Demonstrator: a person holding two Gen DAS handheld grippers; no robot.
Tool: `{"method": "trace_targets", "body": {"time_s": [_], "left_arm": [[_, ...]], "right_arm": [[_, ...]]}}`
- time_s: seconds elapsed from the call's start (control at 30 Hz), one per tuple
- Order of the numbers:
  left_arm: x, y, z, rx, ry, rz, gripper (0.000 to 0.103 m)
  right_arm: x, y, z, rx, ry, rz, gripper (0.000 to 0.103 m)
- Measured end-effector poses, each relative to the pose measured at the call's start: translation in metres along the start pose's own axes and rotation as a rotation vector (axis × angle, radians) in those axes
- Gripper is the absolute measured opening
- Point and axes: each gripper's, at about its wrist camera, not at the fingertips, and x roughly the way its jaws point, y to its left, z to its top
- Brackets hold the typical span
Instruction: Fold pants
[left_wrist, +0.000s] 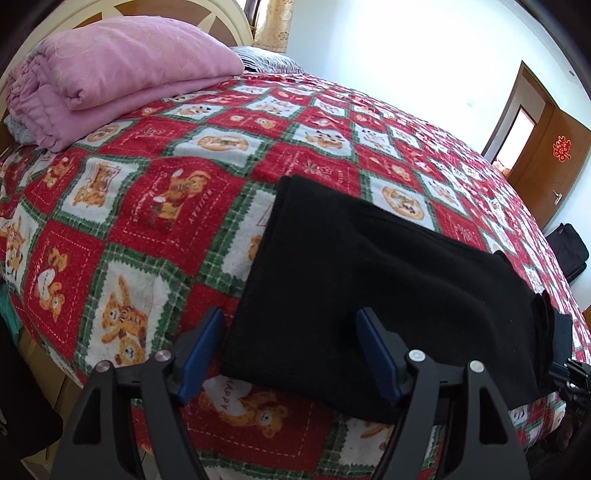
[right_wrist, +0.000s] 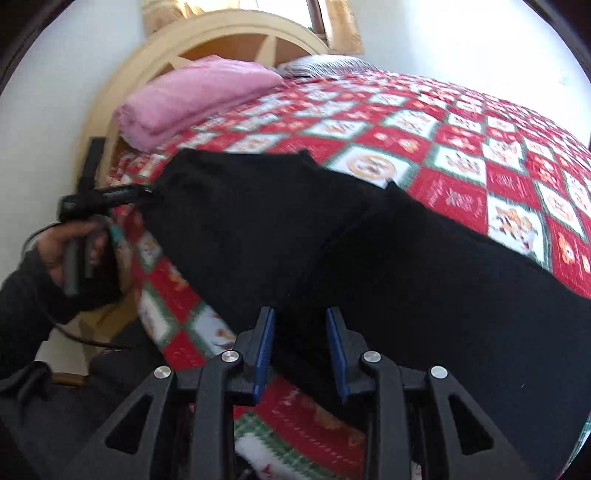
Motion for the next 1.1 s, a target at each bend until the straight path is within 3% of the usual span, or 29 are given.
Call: {"method": "trace_targets", "body": {"time_s": [0.07, 0.4, 0.43, 0.47, 0.5, 0.57, 0.7, 0.87, 1.03, 1.1], "left_arm": [[-0.001, 0.001, 0.0, -0.004, -0.003, -0.009, 0.076], [-0.001, -0.003, -0.001, 0.017, -0.02, -0.018, 0.076], [-0.001, -0.004, -0.002, 0.019, -0.02, -0.02, 0.076], [0.0, -0.004, -0.003, 0.027, -0.018, -0.019, 0.076], [0.001, -0.005, -0.004, 0.031, -0.017, -0.018, 0.076], [0.002, -0.003, -0.004, 0.016, -0.018, -0.031, 0.076], [0.001, 0.005, -0.004, -0.011, -0.031, -0.062, 0.069], [-0.003, 0.004, -0.002, 0.0, -0.038, -0.067, 0.051], [0.0, 0.001, 0.001, 0.012, -0.045, -0.041, 0.053], [0.004, 0.007, 0.0, -0.031, -0.046, -0.068, 0.056]], "right_arm": [[-0.002, -0.001, 0.0, 0.004, -0.006, 0.006, 0.006], [-0.001, 0.012, -0.008, -0.08, 0.025, 0.009, 0.007], [-0.004, 0.015, -0.008, -0.098, 0.024, -0.001, 0.009], [-0.008, 0.017, -0.009, -0.108, 0.016, -0.005, 0.022], [-0.012, 0.017, -0.009, -0.106, 0.003, 0.001, 0.044], [-0.019, 0.016, -0.013, -0.088, -0.034, 0.021, 0.063], [-0.026, 0.013, -0.018, -0.067, -0.072, 0.031, 0.063], [-0.026, 0.009, -0.019, -0.031, -0.092, 0.034, 0.063], [-0.022, 0.009, -0.021, -0.021, -0.087, 0.029, 0.063], [-0.021, 0.01, -0.021, -0.024, -0.088, 0.029, 0.063]]}}
